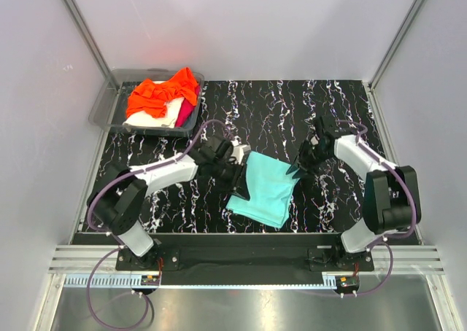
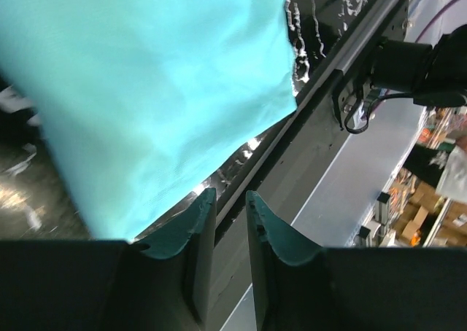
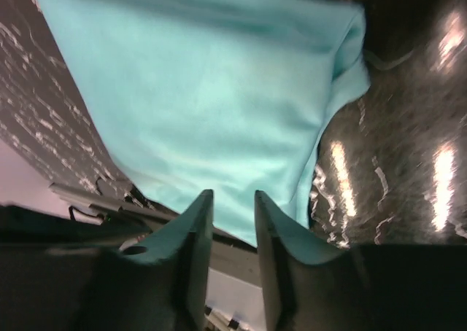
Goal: Fold and stack the t-shirts
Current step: Fold the tshirt
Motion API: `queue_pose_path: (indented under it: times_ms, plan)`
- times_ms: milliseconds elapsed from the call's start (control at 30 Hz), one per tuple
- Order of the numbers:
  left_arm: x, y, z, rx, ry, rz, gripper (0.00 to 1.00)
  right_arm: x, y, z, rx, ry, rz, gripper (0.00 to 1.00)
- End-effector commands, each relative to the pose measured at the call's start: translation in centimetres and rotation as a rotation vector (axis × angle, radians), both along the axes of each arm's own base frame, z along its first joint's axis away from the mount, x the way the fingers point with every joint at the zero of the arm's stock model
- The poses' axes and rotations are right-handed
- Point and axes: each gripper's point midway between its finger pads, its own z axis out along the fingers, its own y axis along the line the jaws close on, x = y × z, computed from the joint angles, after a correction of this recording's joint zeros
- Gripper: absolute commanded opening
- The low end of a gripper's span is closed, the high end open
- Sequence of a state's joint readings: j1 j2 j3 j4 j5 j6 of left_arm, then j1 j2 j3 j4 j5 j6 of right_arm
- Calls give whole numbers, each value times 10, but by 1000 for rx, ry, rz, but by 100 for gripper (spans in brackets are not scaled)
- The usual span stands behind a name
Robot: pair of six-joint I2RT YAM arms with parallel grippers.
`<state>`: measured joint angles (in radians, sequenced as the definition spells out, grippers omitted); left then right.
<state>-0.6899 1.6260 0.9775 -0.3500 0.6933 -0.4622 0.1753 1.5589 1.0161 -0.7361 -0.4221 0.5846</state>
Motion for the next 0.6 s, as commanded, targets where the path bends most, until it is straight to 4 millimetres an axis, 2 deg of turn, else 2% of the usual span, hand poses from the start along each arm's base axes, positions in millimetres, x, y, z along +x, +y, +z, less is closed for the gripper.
queue_pose_path:
  times_ms: [0, 67, 267, 567]
  plan:
    - [-12, -32, 20, -69, -49, -115, 28, 17, -23, -8, -90, 11, 11, 33]
    - [-21, -47, 21, -73, -57, -146, 29, 26, -28, -9, -83, 9, 11, 29]
    - [-33, -85, 15, -93, -64, -173, 30, 35, -29, -20, -84, 25, 39, 16]
    - [-57, -112, -13, -102, 12, -208, 29, 49, -31, -32, -98, 38, 35, 16]
